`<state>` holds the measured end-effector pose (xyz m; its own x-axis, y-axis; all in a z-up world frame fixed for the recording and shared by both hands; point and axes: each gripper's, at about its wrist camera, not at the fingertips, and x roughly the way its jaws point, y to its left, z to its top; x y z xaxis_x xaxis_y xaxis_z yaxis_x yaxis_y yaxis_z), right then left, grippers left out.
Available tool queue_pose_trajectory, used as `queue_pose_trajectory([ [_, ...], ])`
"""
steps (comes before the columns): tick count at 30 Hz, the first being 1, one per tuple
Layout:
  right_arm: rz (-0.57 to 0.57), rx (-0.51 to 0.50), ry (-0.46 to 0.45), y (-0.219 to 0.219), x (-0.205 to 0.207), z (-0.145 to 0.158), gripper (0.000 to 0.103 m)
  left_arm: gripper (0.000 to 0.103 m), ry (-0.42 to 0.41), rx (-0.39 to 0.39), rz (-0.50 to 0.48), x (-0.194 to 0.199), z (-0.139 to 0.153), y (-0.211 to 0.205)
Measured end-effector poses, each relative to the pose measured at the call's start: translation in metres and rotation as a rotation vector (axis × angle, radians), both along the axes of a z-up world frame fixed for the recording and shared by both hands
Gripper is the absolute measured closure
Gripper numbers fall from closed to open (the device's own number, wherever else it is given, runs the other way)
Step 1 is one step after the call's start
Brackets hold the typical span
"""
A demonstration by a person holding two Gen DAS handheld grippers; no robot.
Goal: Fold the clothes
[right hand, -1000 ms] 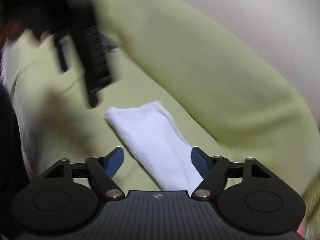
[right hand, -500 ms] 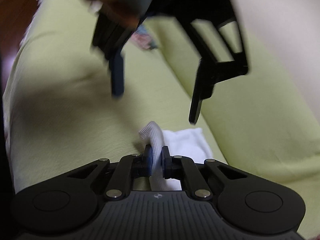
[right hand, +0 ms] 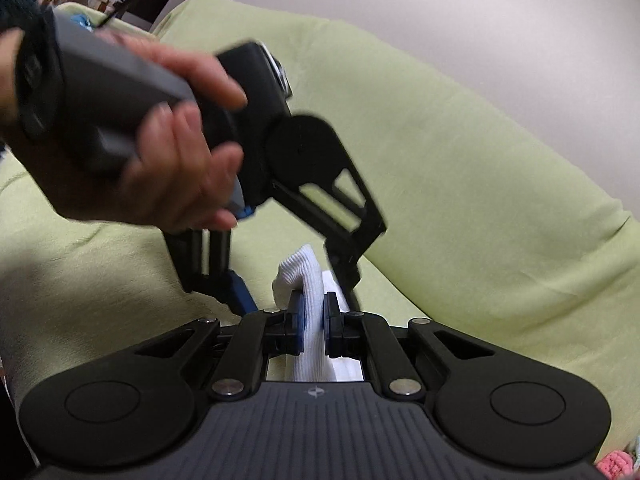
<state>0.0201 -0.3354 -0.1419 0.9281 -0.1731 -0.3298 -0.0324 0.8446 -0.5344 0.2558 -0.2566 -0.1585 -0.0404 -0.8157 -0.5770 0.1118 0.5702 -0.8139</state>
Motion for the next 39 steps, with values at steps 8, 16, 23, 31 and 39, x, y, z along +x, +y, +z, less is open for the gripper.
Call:
queue_pose_trajectory([
  [8,0.034,0.180,0.144,-0.041,-0.033,0.010,0.057,0.091,-0.077,0.047,-0.064,0.000,-0.004,0.000],
  [16,-0.254,1.083,0.302,-0.228,-0.061,0.013,0.047,0.095,-0.143,0.079,-0.113,0.000,-0.001,-0.007],
  [23,-0.273,1.421,0.379,-0.291,-0.034,-0.041,0.048,0.094,-0.163,0.105,-0.149,0.003,0.001,-0.011],
  [31,-0.216,1.502,0.415,-0.312,-0.013,-0.051,0.069,0.094,-0.143,0.085,-0.176,0.012,-0.006,-0.018],
  [39,-0.237,1.553,0.323,-0.310,-0.022,-0.062,0.090,0.097,-0.234,0.106,-0.233,0.005,0.011,-0.032],
])
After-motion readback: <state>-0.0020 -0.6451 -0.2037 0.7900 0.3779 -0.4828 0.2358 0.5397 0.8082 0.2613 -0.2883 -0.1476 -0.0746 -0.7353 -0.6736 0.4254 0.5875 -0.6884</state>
